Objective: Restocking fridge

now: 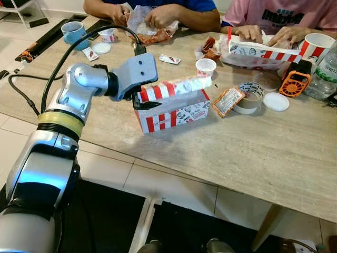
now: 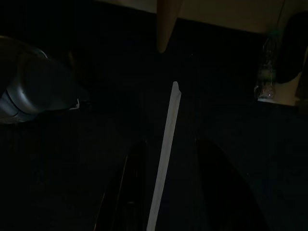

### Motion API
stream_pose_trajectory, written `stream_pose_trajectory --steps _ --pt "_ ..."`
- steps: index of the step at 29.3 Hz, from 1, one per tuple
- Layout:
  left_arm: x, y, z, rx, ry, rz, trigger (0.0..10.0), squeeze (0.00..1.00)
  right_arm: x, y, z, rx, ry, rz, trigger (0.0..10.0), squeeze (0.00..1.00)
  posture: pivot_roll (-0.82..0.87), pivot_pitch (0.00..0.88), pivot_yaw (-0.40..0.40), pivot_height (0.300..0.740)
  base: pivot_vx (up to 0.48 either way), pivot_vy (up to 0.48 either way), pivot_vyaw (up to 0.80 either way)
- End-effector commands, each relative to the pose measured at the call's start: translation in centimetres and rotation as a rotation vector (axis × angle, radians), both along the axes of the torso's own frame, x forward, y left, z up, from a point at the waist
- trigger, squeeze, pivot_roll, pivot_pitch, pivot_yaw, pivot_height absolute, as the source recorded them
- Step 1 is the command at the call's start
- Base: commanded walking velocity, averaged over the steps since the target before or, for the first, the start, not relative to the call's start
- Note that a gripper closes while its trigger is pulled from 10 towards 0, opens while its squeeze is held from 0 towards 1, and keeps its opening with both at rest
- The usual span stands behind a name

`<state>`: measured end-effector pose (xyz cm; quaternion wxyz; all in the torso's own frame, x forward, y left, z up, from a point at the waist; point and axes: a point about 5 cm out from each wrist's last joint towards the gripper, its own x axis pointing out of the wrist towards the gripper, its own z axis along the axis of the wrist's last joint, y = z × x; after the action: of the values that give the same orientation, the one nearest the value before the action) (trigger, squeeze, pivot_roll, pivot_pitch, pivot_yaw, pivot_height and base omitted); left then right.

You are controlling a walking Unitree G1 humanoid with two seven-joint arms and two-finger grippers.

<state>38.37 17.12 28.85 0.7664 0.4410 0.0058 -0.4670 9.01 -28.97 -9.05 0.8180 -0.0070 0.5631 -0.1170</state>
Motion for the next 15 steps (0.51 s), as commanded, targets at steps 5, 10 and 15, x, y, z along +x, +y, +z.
stream_pose_trajectory --steps 5,10,15 --pt "0.1 -0.8 0.0 0.034 0.016 -0.041 10.0 0.0 -0.6 0.1 -0.2 0.001 0.011 0.007 10.0 0.0 -0.09 0.205 0.049 0.74 0.0 0.0 0.0" --pt "0.2 -0.7 -1.1 0.042 0.113 -0.052 10.0 0.0 -0.4 0.3 -0.2 0.002 0.008 0.009 10.0 0.0 -0.09 0.204 0.053 0.74 0.0 0.0 0.0" --pt "0.3 -0.5 -1.3 0.026 0.154 -0.037 10.0 0.0 -0.4 0.4 -0.2 0.003 0.007 0.012 10.0 0.0 -0.09 0.202 0.053 0.74 0.0 0.0 0.0"
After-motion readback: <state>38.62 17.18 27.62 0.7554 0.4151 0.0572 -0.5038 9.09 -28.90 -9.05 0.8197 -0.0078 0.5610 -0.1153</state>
